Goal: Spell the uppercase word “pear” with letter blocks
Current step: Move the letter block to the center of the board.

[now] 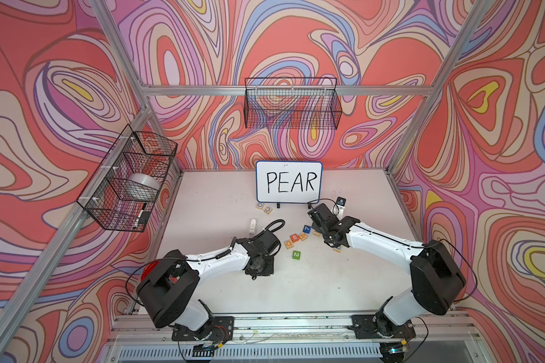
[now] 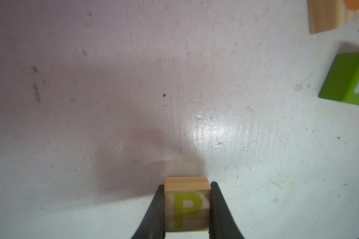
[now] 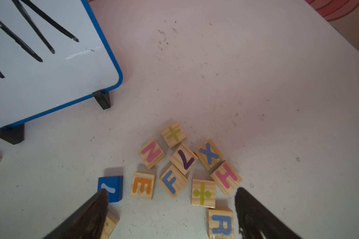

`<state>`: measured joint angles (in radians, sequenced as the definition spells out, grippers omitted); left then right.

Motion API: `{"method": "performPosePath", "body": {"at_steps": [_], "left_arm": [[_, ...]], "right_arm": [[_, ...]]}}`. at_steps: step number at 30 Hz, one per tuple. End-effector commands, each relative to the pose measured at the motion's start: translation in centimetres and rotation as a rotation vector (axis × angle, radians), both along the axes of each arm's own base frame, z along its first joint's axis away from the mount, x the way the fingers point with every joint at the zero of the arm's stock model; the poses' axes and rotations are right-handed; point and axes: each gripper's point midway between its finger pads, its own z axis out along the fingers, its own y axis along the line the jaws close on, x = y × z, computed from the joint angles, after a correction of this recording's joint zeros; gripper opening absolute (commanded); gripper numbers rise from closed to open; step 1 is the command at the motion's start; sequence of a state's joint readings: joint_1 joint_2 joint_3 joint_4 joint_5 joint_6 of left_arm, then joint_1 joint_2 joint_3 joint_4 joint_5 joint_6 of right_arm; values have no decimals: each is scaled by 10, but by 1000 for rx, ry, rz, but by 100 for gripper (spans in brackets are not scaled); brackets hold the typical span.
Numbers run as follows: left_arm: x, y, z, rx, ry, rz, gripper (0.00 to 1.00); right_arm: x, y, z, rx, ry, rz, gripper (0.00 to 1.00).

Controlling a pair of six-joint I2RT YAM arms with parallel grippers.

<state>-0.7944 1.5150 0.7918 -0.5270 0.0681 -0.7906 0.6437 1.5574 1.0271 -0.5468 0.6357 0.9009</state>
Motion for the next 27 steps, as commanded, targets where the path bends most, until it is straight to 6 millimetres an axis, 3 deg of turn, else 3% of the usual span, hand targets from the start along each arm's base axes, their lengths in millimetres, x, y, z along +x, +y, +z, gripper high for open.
{"method": "performPosePath", "body": {"at_steps": [1,10,17,27], "left_arm": [[-4,-4,-1,0,41,7,24],[-8,-15,-15,-1,112,-21,36],[-9,-14,-10,-16,101,-24,52],[-17,-17,3,-105,89,1,58]], "right_arm": [[-5,-7,6,-1,-29,-22,97],[-11,-18,11,-37,-27,-56,97],[-12,-20,9,-30,-24,-72,97],[-4,-13,7,-45,-9,-57,97]]}}
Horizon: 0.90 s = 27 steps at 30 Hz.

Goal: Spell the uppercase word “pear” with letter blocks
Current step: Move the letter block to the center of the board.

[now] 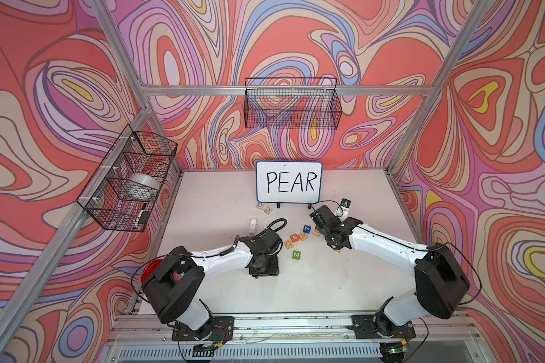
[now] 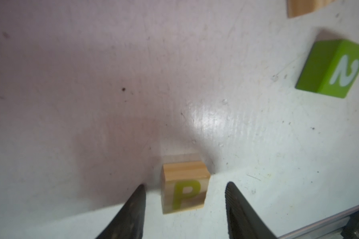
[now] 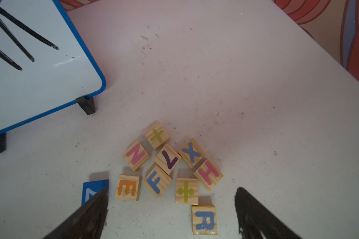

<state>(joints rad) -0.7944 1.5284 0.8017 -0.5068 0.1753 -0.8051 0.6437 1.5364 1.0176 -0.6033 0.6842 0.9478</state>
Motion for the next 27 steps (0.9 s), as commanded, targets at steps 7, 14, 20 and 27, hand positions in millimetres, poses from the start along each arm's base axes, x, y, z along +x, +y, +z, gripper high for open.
{"method": "performPosePath", "body": {"at_steps": [7,14,20,27], "left_arm": [[-8,-6,2,-50,20,-8,59],[-7,-13,-1,-71,26,-28,60],[-5,-18,0,-80,32,-46,60],[-1,-9,16,-53,-23,-49,61]], "right_arm": [[2,0,2,-17,0,-1,97],[0,-2,3,-18,-3,-6,97],[-1,-4,6,-34,-2,-6,97],[3,-1,8,-34,-6,0,97]]}}
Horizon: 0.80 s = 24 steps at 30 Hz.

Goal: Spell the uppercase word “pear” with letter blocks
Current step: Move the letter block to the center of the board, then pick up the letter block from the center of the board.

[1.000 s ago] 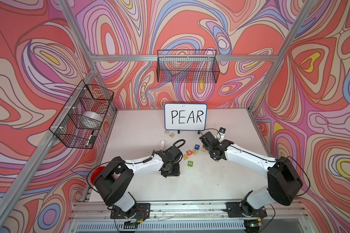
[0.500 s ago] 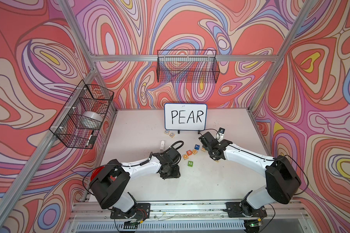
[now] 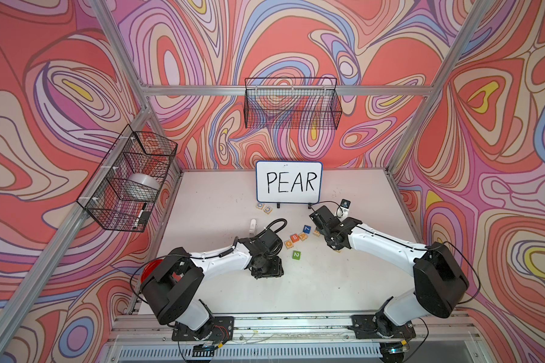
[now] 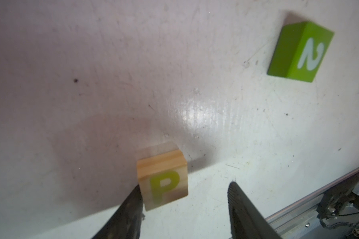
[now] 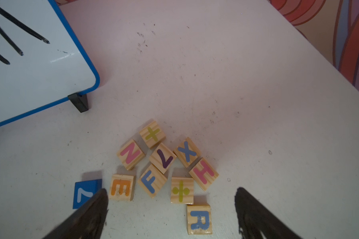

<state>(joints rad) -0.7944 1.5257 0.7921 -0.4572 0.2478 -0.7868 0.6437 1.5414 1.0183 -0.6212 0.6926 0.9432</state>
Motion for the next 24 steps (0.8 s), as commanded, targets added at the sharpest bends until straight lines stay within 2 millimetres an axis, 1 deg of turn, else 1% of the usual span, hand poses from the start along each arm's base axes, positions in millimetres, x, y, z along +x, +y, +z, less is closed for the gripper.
{"method": "performPosePath", "body": {"at_steps": [1,2,5,8,10,12,14,15,17,20,24], "left_arm": [[5,7,18,36,-63,-19,61],[10,8,25,41,-96,-27,62],[28,11,57,54,-237,-63,65],[50,16,96,78,-395,-84,70],[63,21,117,107,-487,-83,74],[73,25,135,126,-564,-86,79],[79,30,146,140,-610,-81,82],[81,33,149,141,-621,-74,83],[81,37,149,135,-622,-67,83],[80,40,142,109,-608,-47,84],[83,45,135,97,-618,-5,84]], "right_arm": [[6,3,10,-10,-21,3,97],[7,4,10,-8,-19,11,97],[9,8,10,-3,-13,27,97],[8,14,11,23,12,40,97],[2,20,6,71,62,37,97],[-6,30,-5,138,120,55,94],[-13,34,-11,187,150,51,93],[-15,37,-14,207,158,53,92],[-16,40,-16,239,154,50,92],[-14,44,-18,265,149,46,91],[-13,52,-31,261,206,52,87]]}}
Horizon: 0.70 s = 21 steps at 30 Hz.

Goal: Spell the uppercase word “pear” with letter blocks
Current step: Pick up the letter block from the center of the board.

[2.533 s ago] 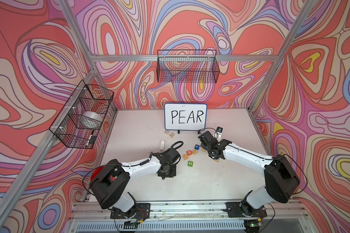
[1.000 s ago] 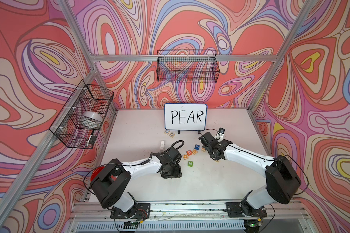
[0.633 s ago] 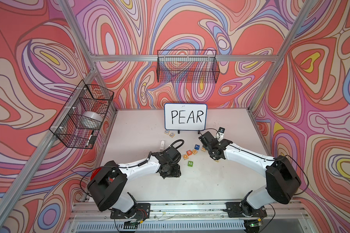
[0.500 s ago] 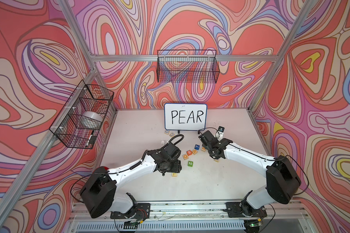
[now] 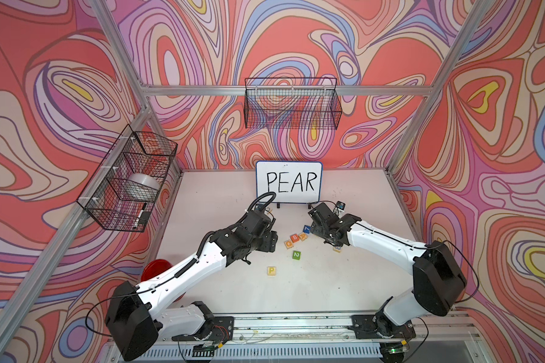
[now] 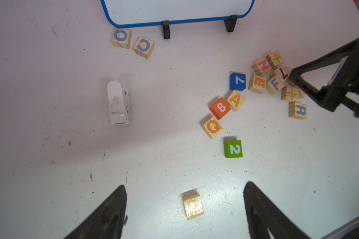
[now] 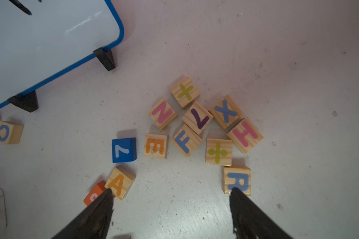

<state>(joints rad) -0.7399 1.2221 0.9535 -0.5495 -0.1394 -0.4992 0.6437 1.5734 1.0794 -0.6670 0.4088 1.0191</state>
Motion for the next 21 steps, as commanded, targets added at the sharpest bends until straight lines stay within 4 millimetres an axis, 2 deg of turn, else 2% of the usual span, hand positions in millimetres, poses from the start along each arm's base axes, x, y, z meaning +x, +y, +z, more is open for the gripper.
{"method": "performPosePath", "body": {"at_steps": [1,5,10,17,21], "left_arm": [[4,9,-1,-3,-31,33,84],[11,18,0,-29,-57,82,85],[12,31,-4,-20,-56,119,86],[13,35,-7,-25,-49,129,86],[14,38,-8,-22,-46,140,86]], "right_arm": [[-2,12,-18,21,74,8,85],[-5,22,-38,46,146,12,78],[-7,17,-48,31,172,-44,73],[6,26,-63,13,178,-38,61],[10,24,-71,-31,193,-42,58]]}}
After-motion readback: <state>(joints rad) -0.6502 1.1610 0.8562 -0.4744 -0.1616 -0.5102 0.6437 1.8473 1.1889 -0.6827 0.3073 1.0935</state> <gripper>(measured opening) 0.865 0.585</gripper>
